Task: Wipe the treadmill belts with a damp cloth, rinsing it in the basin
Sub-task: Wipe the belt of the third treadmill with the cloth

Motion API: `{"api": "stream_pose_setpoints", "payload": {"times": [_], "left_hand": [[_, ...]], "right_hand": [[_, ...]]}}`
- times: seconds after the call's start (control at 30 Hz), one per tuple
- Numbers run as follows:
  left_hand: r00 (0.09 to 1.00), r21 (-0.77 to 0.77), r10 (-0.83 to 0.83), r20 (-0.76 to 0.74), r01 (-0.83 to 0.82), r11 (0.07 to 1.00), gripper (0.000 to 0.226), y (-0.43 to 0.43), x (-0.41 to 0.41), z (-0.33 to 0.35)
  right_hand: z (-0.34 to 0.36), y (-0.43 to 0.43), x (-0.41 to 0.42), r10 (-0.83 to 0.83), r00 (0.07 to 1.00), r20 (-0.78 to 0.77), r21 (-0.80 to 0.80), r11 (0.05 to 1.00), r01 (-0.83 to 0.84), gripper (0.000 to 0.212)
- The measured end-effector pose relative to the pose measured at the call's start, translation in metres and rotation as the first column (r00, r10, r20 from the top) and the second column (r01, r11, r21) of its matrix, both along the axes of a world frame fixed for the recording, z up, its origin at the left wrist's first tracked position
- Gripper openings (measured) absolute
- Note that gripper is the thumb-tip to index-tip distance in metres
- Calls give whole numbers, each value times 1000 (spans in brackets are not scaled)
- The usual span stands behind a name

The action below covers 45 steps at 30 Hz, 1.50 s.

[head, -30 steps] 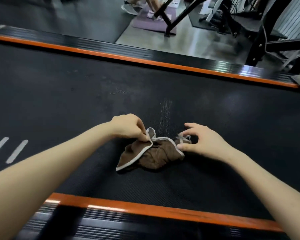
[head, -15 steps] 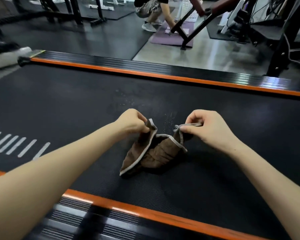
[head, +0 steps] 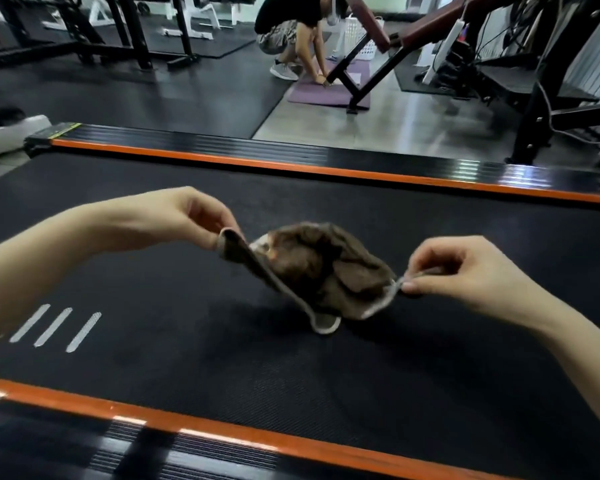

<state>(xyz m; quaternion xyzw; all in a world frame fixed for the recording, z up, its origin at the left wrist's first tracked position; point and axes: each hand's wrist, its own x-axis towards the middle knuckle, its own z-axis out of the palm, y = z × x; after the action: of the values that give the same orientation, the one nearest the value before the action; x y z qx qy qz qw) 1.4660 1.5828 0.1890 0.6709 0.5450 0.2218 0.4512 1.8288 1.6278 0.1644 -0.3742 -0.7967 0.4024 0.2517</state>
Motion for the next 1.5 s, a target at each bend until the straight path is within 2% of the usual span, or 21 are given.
{"api": "stream_pose_setpoints", "payload": {"times": [0.07, 0.13, 0.17, 0.27, 0.33, 0.4, 0.47, 0.53, 0.57, 0.63, 0.77, 0.87, 0.9, 0.97, 1.03, 1.1, 1.2, 1.3, 1.37, 1.5], "left_hand": [[995, -90, -73, -61, 67, 994, 36, -7, -4, -6], [998, -56, 12, -61, -15, 998, 8, 1, 4, -18], [995, -28, 81, -65, -83, 996, 4, 9, 12, -25], [979, -17, 155, -134, -159, 987, 14, 40, 42, -48], [946, 48, 171, -275, -164, 985, 26, 60, 44, -60], [851, 194, 301, -431, -238, 952, 41, 69, 28, -66], [752, 327, 433, -497, -300, 896, 44, 71, 4, -69], [696, 385, 486, -529, -314, 868, 42, 71, -18, -81], [687, 387, 480, -546, -301, 871, 41, 74, -28, -90], [685, 382, 441, -580, -249, 890, 36, 82, -45, -112], [666, 456, 400, -630, -101, 884, 32, 107, -73, -153], [600, 465, 407, -689, -65, 883, 39, 118, -82, -166], [576, 446, 400, -713, -68, 893, 43, 120, -85, -168], [521, 379, 350, -778, -56, 924, 50, 120, -94, -175], [515, 300, 286, -808, -57, 952, 55, 118, -101, -181], [556, 284, 263, -789, -51, 958, 58, 114, -104, -186], [572, 332, 291, -767, -34, 943, 60, 111, -105, -190], [582, 374, 325, -745, -40, 927, 61, 108, -102, -193], [583, 404, 351, -733, -42, 914, 61, 108, -102, -195], [593, 434, 370, -715, -38, 900, 61, 110, -103, -198]], "right_hand": [[-5, -2, 9, -3, 997, 74, -33, 999, 5, 21], [-9, 3, 1, -104, 994, -13, -13, 995, 104, 16], [-11, 9, -10, -147, 985, -87, 2, 989, 148, 16], [-18, 28, -72, -121, 984, -130, 121, 983, 137, 17], [-26, 31, -114, -75, 993, -96, 128, 988, 87, 15], [-40, 24, -133, -51, 998, 39, 222, 974, 41, 36], [-65, 8, -131, -33, 976, 217, 296, 955, -34, 53], [-96, -13, -125, 11, 876, 482, 334, 922, -196, 66], [-116, -21, -125, 21, 809, 588, 378, 876, -298, 70], [-144, -24, -127, 14, 737, 676, 430, 804, -410, 66], [-155, -9, -140, -47, 801, 597, 490, 812, -317, 48], [-157, 12, -162, -170, 828, 534, 516, 842, -160, 47], [-155, 28, -176, -244, 813, 529, 502, 862, -68, 48], [-153, 66, -206, -392, 721, 572, 447, 885, 127, 46], [-150, 76, -220, -454, 644, 616, 408, 883, 232, 44], [-148, 38, -210, -417, 710, 567, 443, 881, 164, 46], [-142, -61, -176, -266, 834, 484, 421, 906, 44, 39], [-141, -66, -162, -178, 824, 538, 448, 889, -100, 42], [-143, -18, -180, -250, 801, 544, 469, 882, -44, 40], [-139, 69, -206, -466, 676, 570, 373, 880, 293, 40]]}}
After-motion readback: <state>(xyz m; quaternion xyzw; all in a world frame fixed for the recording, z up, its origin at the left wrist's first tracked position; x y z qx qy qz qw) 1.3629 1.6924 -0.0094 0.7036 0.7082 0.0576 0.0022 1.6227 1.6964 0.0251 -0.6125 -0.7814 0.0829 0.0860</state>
